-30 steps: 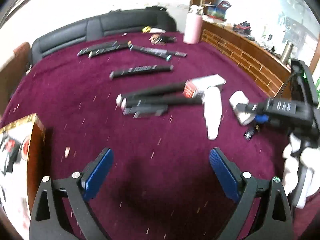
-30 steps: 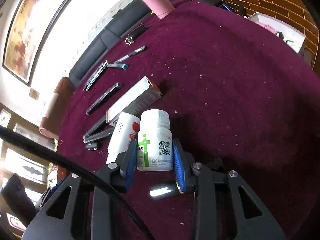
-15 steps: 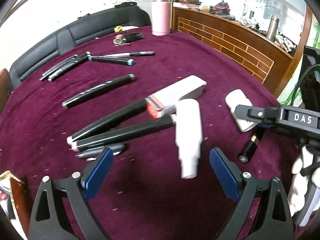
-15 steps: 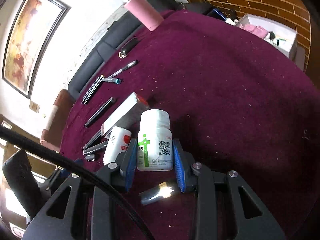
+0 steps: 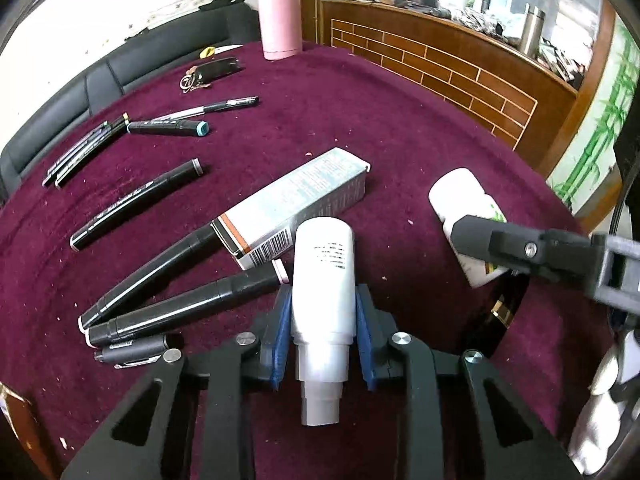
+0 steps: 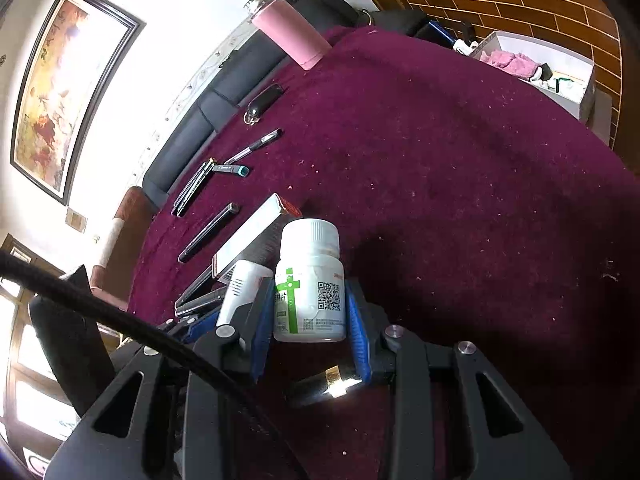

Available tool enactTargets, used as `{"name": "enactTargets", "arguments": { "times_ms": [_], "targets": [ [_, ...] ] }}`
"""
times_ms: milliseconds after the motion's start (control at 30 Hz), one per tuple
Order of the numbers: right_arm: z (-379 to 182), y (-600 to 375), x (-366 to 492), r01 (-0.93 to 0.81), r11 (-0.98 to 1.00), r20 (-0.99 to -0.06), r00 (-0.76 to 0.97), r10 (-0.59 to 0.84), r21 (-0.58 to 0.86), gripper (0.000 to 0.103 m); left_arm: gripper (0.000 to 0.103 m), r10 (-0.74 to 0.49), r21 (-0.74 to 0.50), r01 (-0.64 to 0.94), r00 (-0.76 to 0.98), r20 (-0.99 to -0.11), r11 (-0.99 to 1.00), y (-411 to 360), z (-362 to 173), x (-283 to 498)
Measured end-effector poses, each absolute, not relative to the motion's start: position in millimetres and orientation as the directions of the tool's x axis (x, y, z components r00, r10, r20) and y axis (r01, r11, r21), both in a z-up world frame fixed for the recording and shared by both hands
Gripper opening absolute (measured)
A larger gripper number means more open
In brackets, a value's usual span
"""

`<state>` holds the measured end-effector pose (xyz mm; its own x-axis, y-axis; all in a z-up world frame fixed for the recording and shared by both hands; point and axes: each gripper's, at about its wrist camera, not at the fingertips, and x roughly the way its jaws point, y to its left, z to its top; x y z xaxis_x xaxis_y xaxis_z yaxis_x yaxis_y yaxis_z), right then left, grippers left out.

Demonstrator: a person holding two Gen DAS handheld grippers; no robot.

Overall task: Organize objects
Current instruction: 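Grasp the tall white plastic bottle with the left gripper, then carry both white bottles over the tray with both grippers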

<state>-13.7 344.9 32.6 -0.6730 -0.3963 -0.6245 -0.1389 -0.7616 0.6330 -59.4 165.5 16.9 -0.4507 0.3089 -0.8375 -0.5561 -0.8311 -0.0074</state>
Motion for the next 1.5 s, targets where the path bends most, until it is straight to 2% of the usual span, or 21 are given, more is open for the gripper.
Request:
{"name": "enactTargets", "arguments": {
  "times_ms": [300,567,833,1100,1133,1200,1267,1500],
  "targets": [
    [31,337,-16,-0.086,-0.769,-0.611,-0.665,-0.43,0.634,0.031,0.024,0.385,-0.117,-0.499,-0.478,-0.79,-0.859,116,47,-37],
    [42,310,-9,0.005,-0.786,-0.601,-0.641,-0.477,0.619,0.031,0.025,0.39,-0.206,-0.36,-0.576,-0.719,-0.91,-6,95,10],
    [89,214,27,0.225,-0.728,-0.552,-0.52,-0.652,0.648,0.032,0.025,0.314,-0.266,-0.177,-0.671,-0.672,-0.948,-138,107,64],
    [117,77,41,0.414,-0.611,-0.52,-0.32,-0.792,0.675,0.032,0.025,0.223,-0.281,-0.047,-0.74,-0.635,-0.958,-220,103,99],
    [120,62,38,0.421,-0.581,-0.499,-0.298,-0.814,0.697,0.032,0.025,0.206,-0.276,-0.028,-0.74,-0.64,-0.961,-227,101,101],
    [120,38,30,0.394,-0.455,-0.4,-0.218,-0.891,0.799,0.032,0.025,0.215,-0.326,0.011,-0.733,-0.645,-0.945,-246,95,101],
    [121,11,20,0.381,-0.397,-0.365,-0.157,-0.918,0.835,0.032,0.025,0.195,-0.325,0.037,-0.733,-0.651,-0.945,-258,92,97],
    [101,-89,9,0.474,-0.471,-0.522,-0.029,-0.853,0.744,0.033,0.025,0.124,-0.316,0.118,-0.751,-0.649,-0.941,-321,91,100]
  ]
}}
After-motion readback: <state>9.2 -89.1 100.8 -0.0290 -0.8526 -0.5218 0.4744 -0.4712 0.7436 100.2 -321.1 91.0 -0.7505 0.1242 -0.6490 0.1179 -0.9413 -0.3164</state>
